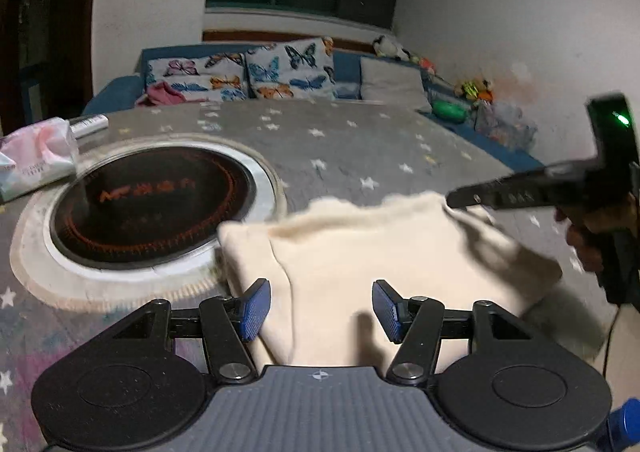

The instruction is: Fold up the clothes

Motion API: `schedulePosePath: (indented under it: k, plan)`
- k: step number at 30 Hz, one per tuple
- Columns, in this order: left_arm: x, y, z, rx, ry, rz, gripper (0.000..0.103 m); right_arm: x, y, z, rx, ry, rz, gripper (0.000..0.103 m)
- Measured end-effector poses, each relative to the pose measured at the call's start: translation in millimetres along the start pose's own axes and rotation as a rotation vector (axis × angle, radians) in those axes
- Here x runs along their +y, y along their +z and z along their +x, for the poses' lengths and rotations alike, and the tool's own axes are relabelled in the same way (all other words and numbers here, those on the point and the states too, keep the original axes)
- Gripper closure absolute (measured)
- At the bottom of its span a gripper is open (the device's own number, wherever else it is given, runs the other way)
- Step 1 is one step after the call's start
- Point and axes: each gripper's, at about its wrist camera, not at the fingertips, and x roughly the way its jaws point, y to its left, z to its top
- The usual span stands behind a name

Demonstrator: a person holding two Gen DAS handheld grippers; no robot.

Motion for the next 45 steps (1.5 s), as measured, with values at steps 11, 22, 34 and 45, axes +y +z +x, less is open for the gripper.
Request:
schedulePosePath:
  k: [11, 22, 34, 45]
  plan:
    - [24, 16, 28, 0.014, 0.011, -0.102, 0.052, 34, 2, -16, -0.018, 0.045, -0.100, 0.074]
    - [41, 16, 27, 0.048, 0.116, -0.162, 0.052, 87, -7, -28, -0.010, 0.140, -0.265, 0.068]
    - [59, 23, -3, 0.026, 0.201, -0.226, 0.023, 159, -29, -35, -0.004, 0.234, -0.499, 0.055]
    - [73, 16, -19, 0.047, 0.150, -0.393, 0.017, 215, -47, -23, -0.035, 0.215, -0.720, 0.062]
